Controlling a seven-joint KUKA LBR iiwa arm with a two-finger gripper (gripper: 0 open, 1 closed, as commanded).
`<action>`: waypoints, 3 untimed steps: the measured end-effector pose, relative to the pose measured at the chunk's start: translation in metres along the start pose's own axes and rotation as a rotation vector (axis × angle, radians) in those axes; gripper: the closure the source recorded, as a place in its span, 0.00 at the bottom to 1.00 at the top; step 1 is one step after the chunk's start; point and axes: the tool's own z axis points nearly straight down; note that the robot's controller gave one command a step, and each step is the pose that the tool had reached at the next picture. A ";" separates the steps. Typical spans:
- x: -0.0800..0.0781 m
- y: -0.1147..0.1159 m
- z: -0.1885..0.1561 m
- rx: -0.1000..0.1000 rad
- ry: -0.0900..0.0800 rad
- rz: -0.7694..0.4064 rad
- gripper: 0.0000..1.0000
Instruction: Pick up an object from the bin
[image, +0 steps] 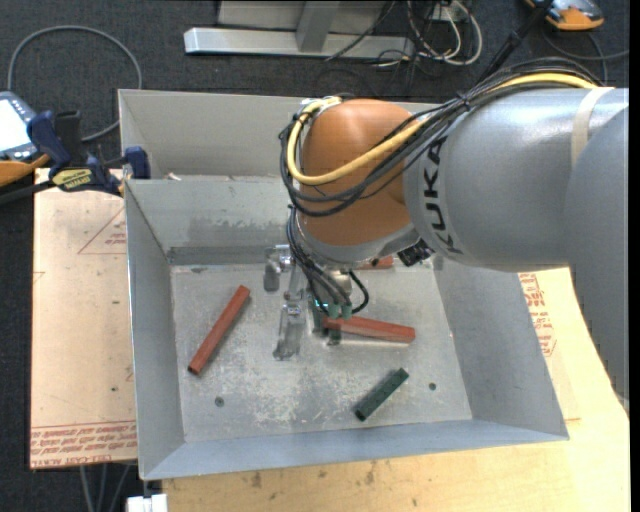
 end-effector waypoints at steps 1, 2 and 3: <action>-0.030 0.066 0.133 0.000 -0.006 -0.496 0.00; -0.020 0.062 0.099 0.001 -0.010 -0.556 0.00; -0.031 0.083 0.101 0.001 -0.011 -0.707 0.00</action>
Offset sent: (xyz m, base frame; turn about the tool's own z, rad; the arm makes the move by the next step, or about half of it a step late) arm 0.0294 0.0651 -0.1309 -0.4968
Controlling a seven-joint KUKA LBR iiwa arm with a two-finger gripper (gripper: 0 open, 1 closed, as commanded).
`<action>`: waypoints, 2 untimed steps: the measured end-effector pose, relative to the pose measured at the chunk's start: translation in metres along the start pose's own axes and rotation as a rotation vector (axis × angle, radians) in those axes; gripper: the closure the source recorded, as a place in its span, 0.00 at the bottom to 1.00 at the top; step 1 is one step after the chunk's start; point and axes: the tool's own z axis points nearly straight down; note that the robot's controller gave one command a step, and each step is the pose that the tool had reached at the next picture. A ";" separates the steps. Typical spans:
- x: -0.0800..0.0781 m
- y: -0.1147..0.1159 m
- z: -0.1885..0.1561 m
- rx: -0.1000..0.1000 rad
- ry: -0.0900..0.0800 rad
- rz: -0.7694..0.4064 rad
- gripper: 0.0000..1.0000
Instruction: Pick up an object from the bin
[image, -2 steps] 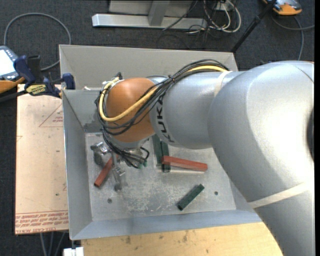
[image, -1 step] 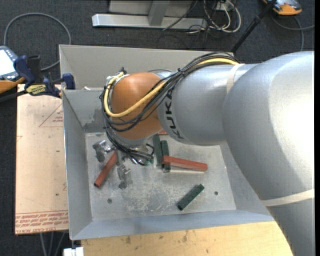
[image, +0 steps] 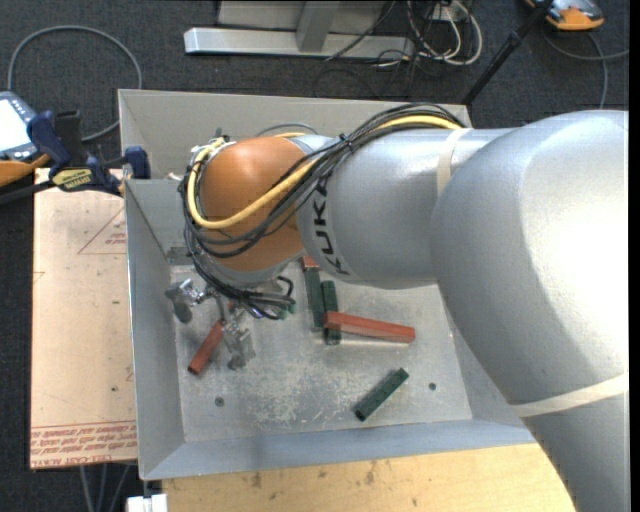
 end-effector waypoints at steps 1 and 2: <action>0.010 0.000 0.031 -0.001 0.004 -0.115 0.00; 0.010 0.000 0.031 -0.002 0.002 -0.111 0.00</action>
Offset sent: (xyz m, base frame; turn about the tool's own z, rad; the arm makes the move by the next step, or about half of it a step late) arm -0.0074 -0.0075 -0.0302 -0.1177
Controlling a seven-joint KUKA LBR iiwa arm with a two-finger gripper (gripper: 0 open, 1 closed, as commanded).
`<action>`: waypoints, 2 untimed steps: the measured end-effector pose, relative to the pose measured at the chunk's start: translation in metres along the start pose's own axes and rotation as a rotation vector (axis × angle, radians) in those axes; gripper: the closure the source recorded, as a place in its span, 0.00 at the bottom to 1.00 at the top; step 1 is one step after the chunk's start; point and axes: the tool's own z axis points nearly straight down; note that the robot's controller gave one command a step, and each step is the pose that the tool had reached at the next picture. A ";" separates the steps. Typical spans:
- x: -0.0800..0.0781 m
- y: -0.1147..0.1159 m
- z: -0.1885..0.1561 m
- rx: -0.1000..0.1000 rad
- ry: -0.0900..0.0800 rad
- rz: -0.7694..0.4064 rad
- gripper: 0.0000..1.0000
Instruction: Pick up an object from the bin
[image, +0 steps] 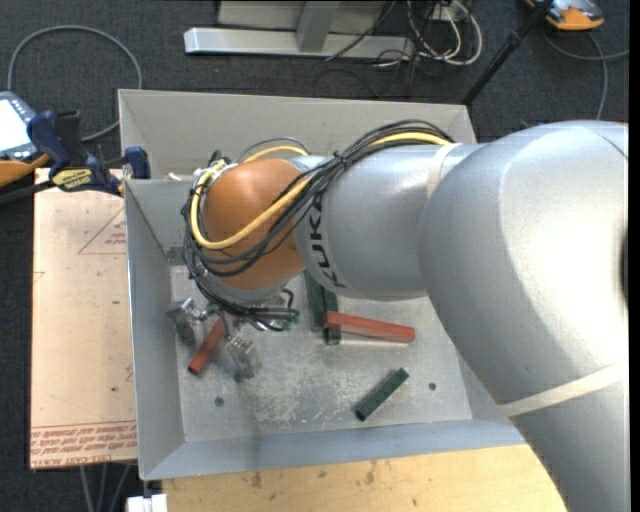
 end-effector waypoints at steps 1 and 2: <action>0.000 0.000 -0.001 0.000 -0.001 0.000 1.00; -0.002 0.000 -0.038 0.003 -0.004 0.002 1.00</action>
Offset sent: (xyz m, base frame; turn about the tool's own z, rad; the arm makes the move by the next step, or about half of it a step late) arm 0.0000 0.0000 0.0000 0.0000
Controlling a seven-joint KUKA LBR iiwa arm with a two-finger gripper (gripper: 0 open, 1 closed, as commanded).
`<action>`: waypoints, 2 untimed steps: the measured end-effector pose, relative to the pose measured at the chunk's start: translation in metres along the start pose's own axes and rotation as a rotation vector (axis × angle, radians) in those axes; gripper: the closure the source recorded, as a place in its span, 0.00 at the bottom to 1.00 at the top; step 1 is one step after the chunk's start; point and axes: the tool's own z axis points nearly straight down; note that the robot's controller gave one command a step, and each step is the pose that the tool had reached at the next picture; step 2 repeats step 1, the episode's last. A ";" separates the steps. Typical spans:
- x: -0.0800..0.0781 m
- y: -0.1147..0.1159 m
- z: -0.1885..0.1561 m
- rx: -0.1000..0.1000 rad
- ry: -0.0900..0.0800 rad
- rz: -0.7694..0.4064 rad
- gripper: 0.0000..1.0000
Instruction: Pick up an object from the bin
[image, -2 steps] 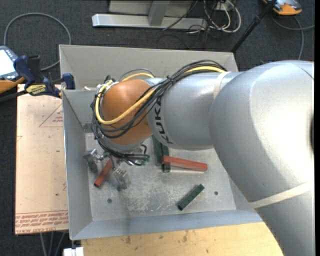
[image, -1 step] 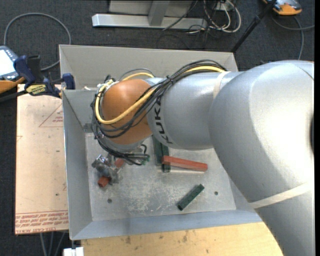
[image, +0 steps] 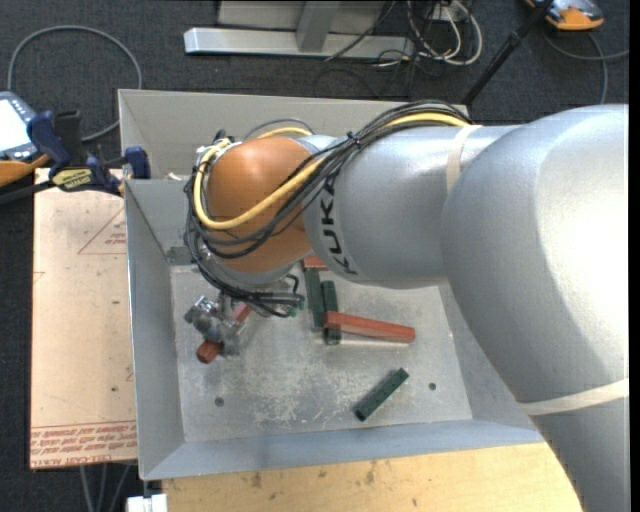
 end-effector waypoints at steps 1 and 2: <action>-0.003 -0.001 -0.092 0.004 -0.005 0.003 1.00; -0.003 -0.001 -0.092 0.004 -0.005 0.003 1.00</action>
Offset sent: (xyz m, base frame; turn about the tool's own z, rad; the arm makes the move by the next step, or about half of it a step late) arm 0.0000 0.0000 0.0863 0.0000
